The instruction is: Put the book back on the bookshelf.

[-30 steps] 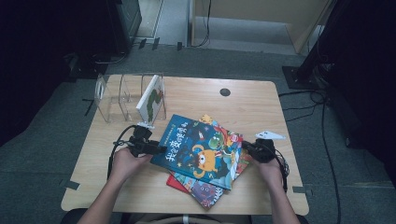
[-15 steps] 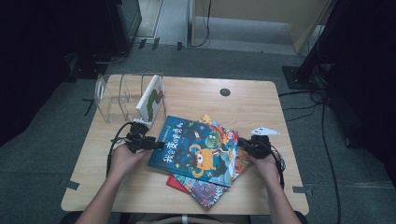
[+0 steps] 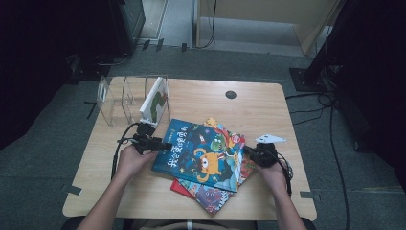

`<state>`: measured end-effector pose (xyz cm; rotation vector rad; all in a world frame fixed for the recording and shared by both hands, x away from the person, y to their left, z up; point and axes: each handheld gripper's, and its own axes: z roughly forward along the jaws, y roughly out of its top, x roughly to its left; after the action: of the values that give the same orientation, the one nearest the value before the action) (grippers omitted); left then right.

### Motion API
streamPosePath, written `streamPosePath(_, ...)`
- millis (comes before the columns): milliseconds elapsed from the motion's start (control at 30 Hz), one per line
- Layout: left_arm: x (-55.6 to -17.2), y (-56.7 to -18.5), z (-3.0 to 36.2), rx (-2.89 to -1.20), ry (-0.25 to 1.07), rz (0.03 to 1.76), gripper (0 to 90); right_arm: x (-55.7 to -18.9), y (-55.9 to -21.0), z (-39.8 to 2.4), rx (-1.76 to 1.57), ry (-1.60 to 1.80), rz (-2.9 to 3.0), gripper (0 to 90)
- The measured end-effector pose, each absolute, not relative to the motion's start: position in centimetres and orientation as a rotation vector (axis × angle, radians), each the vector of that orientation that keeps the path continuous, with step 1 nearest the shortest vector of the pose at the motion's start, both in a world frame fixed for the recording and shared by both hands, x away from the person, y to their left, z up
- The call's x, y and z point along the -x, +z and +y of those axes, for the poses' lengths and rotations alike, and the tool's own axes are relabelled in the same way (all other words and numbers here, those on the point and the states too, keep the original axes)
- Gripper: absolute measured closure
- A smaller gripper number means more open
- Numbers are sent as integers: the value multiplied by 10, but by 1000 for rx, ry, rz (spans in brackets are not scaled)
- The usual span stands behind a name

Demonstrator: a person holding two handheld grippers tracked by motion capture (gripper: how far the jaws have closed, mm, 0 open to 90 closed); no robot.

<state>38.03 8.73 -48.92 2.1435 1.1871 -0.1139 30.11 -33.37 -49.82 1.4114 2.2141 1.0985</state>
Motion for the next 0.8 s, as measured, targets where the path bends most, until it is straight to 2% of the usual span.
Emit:
streamPosePath(100,-384,-494,84,-2143,-204,1190,292,-297,-498,-333,-1403,1109,2225,900)
streamPosePath(267,-386,-494,78,-2142,-217,1190,288,-292,-498,-331,-1405,1100,2221,900)
streamPosePath(700,-386,-483,71,-2179,-220,1279,308,-291,-499,-330,-1414,1106,2210,900)
streamPosePath(800,-384,-475,74,-2149,-216,1290,352,-291,-499,-330,-1410,1106,2209,900)
